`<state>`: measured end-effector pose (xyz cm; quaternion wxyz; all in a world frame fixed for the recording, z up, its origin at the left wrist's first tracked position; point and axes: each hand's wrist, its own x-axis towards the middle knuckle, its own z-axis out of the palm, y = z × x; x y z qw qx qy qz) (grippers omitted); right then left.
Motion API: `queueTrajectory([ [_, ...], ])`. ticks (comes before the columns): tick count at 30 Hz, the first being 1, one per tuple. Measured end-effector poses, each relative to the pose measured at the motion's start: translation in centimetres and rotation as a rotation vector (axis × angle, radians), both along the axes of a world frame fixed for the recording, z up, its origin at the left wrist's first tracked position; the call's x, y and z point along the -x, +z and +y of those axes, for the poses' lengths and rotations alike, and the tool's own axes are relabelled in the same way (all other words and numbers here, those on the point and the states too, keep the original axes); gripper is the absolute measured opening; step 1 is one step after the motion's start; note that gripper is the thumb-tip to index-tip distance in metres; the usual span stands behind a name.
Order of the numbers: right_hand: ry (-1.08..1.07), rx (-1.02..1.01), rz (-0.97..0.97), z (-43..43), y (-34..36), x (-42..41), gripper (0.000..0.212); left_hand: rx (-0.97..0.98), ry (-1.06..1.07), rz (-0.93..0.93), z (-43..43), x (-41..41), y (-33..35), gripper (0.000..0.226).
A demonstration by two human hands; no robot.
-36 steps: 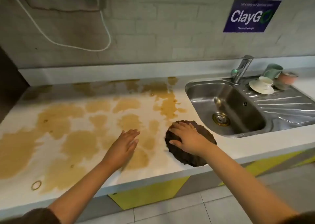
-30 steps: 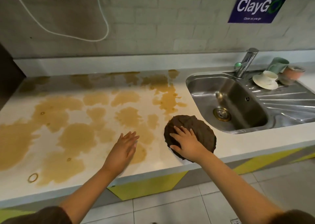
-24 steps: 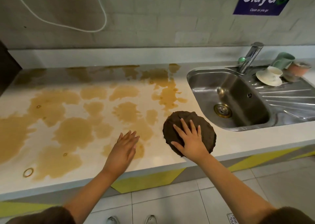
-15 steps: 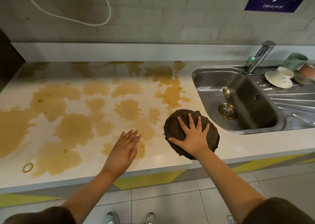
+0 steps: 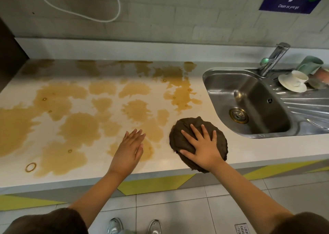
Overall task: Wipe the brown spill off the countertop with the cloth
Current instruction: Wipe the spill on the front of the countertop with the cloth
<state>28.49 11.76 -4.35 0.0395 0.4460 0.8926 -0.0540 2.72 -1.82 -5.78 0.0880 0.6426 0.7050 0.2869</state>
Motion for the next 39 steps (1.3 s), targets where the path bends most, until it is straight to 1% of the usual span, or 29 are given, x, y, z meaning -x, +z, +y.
queueTrajectory([
  [2,-0.068,-0.018,-0.023,0.8,0.1,-1.0,0.082,-0.001,-0.003,0.005,0.0,0.0,-0.1,0.052],
  [5,-0.19,0.03,-0.016,1.9,0.2,0.2,0.084,0.008,-0.009,0.024,0.1,0.0,-0.2,0.052],
  [9,-0.231,0.05,-0.014,2.9,0.4,3.9,0.083,0.009,0.005,0.021,0.1,0.0,-0.1,0.052],
  [13,-0.197,0.045,-0.028,2.5,0.4,6.4,0.079,0.023,0.019,0.015,0.0,0.0,0.0,0.052],
  [16,-0.132,0.038,-0.026,1.4,0.1,6.5,0.077,0.035,0.024,0.014,0.0,0.0,0.0,0.052],
  [20,0.009,0.024,-0.01,0.0,-0.2,3.8,0.076,0.046,0.028,0.02,-0.1,0.0,0.0,0.052],
  [22,0.033,0.018,-0.007,0.1,-0.2,2.0,0.076,0.045,0.029,0.014,-0.1,0.0,0.0,0.051],
  [25,-0.034,0.012,-0.018,0.9,-0.1,1.2,0.079,0.035,0.033,0.011,-0.1,0.0,0.0,0.052],
  [28,-0.175,0.029,-0.033,1.7,0.2,3.5,0.078,0.032,0.039,0.007,-0.1,0.0,0.0,0.054],
  [30,-0.228,0.048,-0.042,2.0,0.4,5.9,0.078,0.032,0.042,0.009,0.0,0.0,0.0,0.055],
  [35,-0.135,0.046,-0.04,1.0,0.4,9.5,0.074,0.046,0.048,0.001,0.0,0.0,0.1,0.057],
  [39,0.027,0.031,-0.013,0.7,0.0,6.9,0.072,0.046,0.047,-0.004,-0.2,0.0,0.1,0.056],
])
